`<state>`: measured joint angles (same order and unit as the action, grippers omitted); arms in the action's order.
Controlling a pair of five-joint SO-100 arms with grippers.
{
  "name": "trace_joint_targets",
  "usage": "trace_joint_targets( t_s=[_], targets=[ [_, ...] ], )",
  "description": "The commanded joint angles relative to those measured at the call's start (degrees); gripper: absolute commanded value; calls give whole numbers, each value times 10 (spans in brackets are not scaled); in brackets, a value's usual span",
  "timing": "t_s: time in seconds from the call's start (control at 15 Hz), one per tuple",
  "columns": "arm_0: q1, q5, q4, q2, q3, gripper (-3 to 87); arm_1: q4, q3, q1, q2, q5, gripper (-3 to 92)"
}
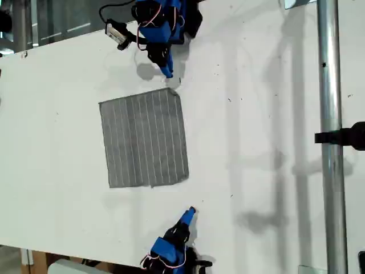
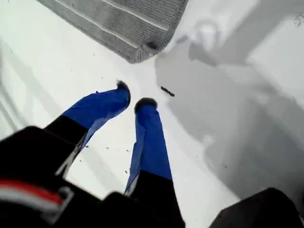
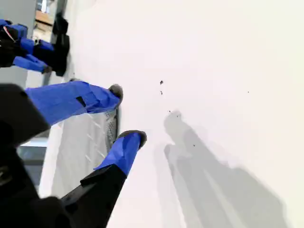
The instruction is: Grasp corners of a towel and fold twice.
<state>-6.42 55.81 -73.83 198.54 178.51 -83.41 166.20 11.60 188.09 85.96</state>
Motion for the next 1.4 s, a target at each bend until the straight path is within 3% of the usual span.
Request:
trace_joint_targets(
  t_s=[0.0, 0.47, 0.73, 1.0, 1.33],
  targets=[
    [176, 250, -1, 3, 3, -28, 8, -21, -11, 6, -17, -2],
    [178, 249, -1, 3, 3, -29, 13, -22, -9, 6, -18, -2],
    [177, 248, -1, 3, 3, -29, 38, -91, -11, -54, -66, -3],
    [178, 246, -1, 3, 3, -29, 71, -339, 30, -399, -230, -3],
    [174, 244, -1, 3, 3, -29, 11, -617, 65, -681, -452, -3]
  ],
)
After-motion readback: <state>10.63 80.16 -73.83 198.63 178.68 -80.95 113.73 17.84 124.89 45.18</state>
